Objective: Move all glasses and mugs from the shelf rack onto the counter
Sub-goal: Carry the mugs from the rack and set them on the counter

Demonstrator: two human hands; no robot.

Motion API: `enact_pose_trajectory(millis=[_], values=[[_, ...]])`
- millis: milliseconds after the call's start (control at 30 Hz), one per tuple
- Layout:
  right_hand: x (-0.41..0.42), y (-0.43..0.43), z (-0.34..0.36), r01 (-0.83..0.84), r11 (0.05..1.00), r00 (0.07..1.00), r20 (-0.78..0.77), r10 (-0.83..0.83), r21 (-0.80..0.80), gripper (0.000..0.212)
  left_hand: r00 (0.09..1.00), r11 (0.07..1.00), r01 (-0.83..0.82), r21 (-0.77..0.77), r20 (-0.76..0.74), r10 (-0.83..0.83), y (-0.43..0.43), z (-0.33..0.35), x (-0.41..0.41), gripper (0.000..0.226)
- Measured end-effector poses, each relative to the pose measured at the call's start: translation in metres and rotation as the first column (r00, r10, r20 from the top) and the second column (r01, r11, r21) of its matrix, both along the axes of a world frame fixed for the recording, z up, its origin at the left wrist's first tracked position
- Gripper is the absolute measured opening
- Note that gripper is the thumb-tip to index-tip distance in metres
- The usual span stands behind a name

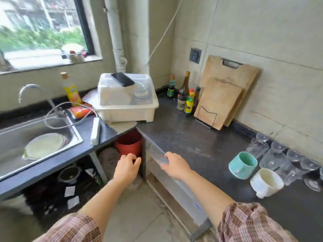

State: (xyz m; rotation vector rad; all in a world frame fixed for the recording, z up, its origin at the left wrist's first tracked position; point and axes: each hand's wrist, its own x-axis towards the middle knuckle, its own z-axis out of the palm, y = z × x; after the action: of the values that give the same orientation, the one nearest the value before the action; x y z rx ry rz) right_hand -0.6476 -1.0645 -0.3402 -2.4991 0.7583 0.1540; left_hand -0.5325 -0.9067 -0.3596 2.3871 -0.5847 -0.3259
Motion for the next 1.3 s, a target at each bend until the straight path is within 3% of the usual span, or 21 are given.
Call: enact_pose_trajectory(millis=[300,633,1000,1133,1300], values=[[0.117,0.218,0.009,-0.392,0.914,0.918,0.017,0.396,-0.105,0.050,0.944,0.937,-0.328,0.123,0.071,0.321,0.247,0.016,0.059,0.041],[0.247,0.422,0.039,-0.739,0.643,0.657,-0.001,0.754,-0.203,0.050,0.760,0.743,-0.650,0.158,0.156,0.631,0.457,0.040,0.119,0.040],[0.415,0.635,0.050,-0.847,0.424,0.437,0.033,0.899,-0.320,0.055,0.624,0.575,-0.779,0.251,0.212,0.752,0.651,0.065,0.234,0.037],[0.470,0.696,0.058,-0.866,0.396,0.407,0.030,0.913,-0.304,0.044,0.567,0.532,-0.822,0.203,0.221,0.793,0.705,0.079,0.276,0.041],[0.524,0.766,0.072,-0.873,0.369,0.374,0.046,0.926,-0.318,0.049,0.519,0.503,-0.854,0.132,0.182,0.835,0.769,0.084,0.323,0.042]])
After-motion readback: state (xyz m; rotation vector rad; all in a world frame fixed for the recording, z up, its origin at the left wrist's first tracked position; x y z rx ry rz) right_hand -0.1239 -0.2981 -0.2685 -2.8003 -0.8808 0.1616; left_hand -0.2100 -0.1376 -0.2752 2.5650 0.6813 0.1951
